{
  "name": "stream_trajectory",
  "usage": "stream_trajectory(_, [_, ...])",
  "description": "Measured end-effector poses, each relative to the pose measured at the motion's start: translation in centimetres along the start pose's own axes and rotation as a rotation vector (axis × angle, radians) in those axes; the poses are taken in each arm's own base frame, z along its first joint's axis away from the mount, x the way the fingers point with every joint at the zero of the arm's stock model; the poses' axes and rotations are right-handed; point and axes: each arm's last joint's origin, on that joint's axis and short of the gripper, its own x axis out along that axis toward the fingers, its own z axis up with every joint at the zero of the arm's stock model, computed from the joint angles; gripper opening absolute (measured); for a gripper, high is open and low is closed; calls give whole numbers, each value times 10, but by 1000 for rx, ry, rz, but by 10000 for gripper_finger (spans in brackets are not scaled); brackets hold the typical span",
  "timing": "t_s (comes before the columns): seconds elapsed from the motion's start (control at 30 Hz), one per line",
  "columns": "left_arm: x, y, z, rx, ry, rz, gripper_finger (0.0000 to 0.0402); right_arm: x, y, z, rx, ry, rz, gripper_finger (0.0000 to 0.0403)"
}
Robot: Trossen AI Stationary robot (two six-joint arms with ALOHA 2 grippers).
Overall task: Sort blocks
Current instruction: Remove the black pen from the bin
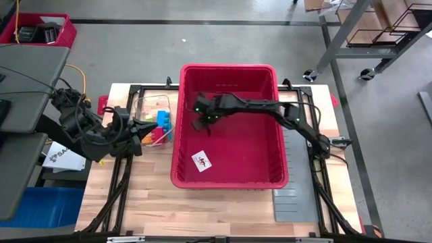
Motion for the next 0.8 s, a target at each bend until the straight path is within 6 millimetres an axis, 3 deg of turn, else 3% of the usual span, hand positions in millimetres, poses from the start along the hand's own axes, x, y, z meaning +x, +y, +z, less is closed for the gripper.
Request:
stream_trajectory(0.1, [1,-1,1,-18,7,-8,0,28,-13,-1,108,58,-52,217])
stream_trajectory(0.27, [2,-2,2,-36,7,-9,0,55,-23,0,177,80,-70,226])
stream_trajectory(0.57, [3,-1,2,-27,8,0,0,69,-6,-10,183,87,-8,224])
stream_trajectory(0.67, [3,0,1,-17,10,4,0,83,-8,-21,221,147,-57,197])
stream_trajectory(0.8, [3,0,1,-12,12,6,0,91,-10,-32,193,223,-110,91])
